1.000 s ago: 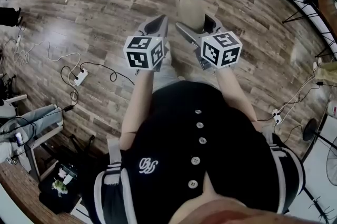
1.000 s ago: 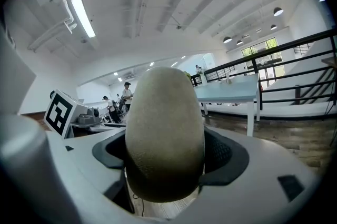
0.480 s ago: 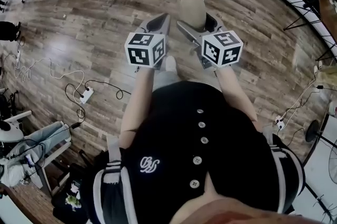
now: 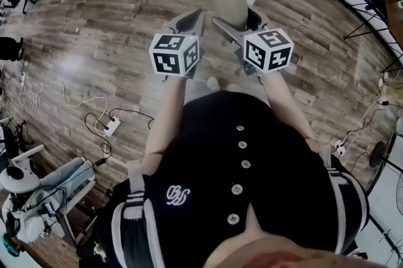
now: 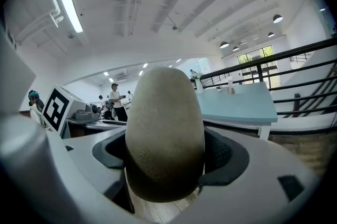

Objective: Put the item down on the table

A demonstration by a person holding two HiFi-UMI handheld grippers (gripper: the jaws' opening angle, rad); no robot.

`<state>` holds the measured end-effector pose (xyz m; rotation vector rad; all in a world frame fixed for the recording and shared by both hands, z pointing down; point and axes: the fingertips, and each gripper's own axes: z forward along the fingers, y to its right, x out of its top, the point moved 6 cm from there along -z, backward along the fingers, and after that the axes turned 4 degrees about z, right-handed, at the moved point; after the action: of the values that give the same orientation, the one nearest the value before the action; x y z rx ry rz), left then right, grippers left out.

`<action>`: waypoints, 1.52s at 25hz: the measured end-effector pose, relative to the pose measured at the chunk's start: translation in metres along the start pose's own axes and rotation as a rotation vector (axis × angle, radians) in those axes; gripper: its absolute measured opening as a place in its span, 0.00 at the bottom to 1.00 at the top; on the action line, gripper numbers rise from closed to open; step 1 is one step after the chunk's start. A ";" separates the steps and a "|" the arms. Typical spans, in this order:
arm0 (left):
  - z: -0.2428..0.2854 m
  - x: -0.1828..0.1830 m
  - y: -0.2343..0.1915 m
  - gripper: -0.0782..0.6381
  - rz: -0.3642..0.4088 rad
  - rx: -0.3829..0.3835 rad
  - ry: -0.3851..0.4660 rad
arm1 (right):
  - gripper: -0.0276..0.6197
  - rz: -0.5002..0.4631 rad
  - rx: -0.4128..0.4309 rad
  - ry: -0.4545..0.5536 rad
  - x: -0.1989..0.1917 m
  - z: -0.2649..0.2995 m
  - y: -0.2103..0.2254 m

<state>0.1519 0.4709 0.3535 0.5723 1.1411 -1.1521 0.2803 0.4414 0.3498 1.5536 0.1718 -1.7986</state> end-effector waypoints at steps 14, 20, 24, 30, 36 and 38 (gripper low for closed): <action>0.030 -0.007 -0.055 0.12 -0.076 0.018 -0.040 | 0.66 0.048 -0.007 -0.059 0.001 0.060 0.034; 0.049 -0.001 -0.085 0.12 -0.098 0.032 -0.044 | 0.66 0.069 0.027 -0.049 0.017 0.098 0.049; 0.070 0.007 -0.108 0.12 -0.113 0.053 -0.045 | 0.66 0.070 0.045 -0.054 0.029 0.125 0.066; 0.114 0.034 -0.145 0.12 -0.117 0.078 -0.041 | 0.66 0.076 0.068 -0.074 0.052 0.171 0.099; 0.159 0.066 -0.183 0.12 -0.128 0.113 -0.031 | 0.66 0.056 0.108 -0.095 0.082 0.219 0.131; 0.177 0.075 -0.195 0.12 -0.131 0.120 -0.029 | 0.66 0.052 0.120 -0.101 0.091 0.235 0.143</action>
<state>0.0422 0.2218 0.3855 0.5770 1.1025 -1.3442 0.1789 0.1713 0.3792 1.5313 -0.0250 -1.8708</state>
